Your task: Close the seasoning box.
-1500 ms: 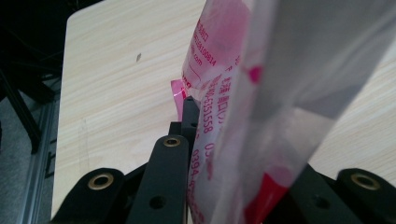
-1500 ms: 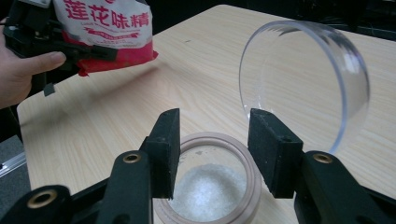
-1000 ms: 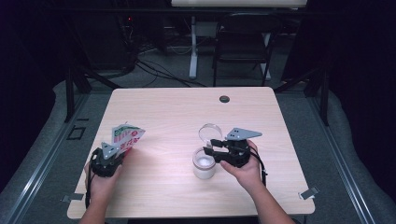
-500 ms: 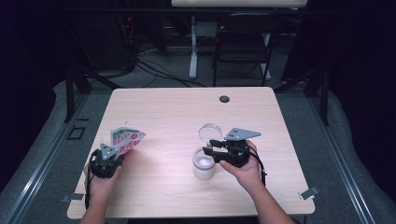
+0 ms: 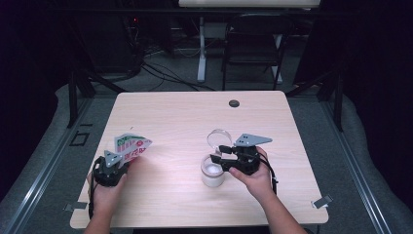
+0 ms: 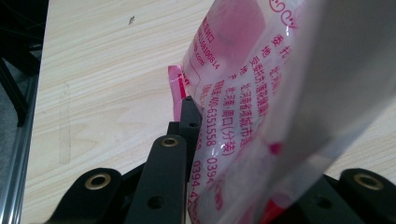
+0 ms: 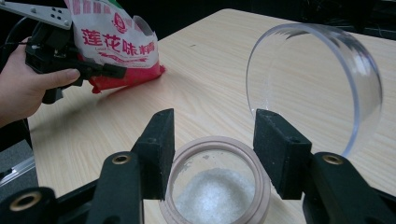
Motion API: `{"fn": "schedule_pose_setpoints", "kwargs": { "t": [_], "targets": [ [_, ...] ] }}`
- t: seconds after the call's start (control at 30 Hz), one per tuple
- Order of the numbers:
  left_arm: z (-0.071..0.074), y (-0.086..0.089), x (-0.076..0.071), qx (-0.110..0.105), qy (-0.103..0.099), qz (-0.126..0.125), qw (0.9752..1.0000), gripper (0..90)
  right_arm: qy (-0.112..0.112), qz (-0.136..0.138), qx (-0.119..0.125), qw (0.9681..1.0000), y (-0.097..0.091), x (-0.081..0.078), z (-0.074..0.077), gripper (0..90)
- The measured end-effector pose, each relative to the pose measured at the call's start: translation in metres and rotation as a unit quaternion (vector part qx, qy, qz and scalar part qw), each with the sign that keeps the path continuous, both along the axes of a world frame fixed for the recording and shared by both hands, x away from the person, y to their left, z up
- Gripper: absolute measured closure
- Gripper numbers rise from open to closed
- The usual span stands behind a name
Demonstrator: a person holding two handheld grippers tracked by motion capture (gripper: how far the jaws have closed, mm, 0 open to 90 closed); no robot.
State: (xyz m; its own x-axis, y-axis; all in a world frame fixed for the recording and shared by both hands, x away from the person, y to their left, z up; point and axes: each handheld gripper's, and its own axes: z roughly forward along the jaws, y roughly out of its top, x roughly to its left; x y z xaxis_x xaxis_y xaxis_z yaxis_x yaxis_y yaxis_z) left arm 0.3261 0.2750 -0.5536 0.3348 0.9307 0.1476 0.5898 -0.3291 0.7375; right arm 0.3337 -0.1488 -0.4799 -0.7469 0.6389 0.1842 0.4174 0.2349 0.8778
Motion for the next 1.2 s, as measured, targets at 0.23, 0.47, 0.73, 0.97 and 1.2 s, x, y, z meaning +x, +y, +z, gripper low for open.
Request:
{"fn": "schedule_pose_setpoints", "kwargs": {
  "t": [0.23,0.47,0.73,0.97,1.2],
  "targets": [
    [0.000,-0.001,-0.001,0.001,0.003,0.000,1.0000,77.4,-0.003,0.003,-0.002,1.0000,0.001,-0.001,0.000,51.4],
    [0.002,-0.002,-0.004,-0.007,-0.012,0.003,0.9999,63.3,0.001,0.005,-0.004,1.0000,0.001,0.000,-0.002,52.2],
    [0.004,-0.003,-0.007,-0.007,-0.026,0.004,0.9996,55.8,0.001,0.007,-0.004,1.0000,0.000,-0.001,-0.001,56.3],
    [0.006,-0.003,-0.008,-0.015,-0.033,0.005,0.9993,51.7,0.002,0.004,-0.002,1.0000,0.001,0.000,-0.002,52.8],
    [0.011,-0.008,-0.012,-0.013,-0.039,-0.011,0.9991,49.8,-0.007,0.004,-0.009,0.9999,0.002,-0.001,-0.002,55.7]
  ]
}}
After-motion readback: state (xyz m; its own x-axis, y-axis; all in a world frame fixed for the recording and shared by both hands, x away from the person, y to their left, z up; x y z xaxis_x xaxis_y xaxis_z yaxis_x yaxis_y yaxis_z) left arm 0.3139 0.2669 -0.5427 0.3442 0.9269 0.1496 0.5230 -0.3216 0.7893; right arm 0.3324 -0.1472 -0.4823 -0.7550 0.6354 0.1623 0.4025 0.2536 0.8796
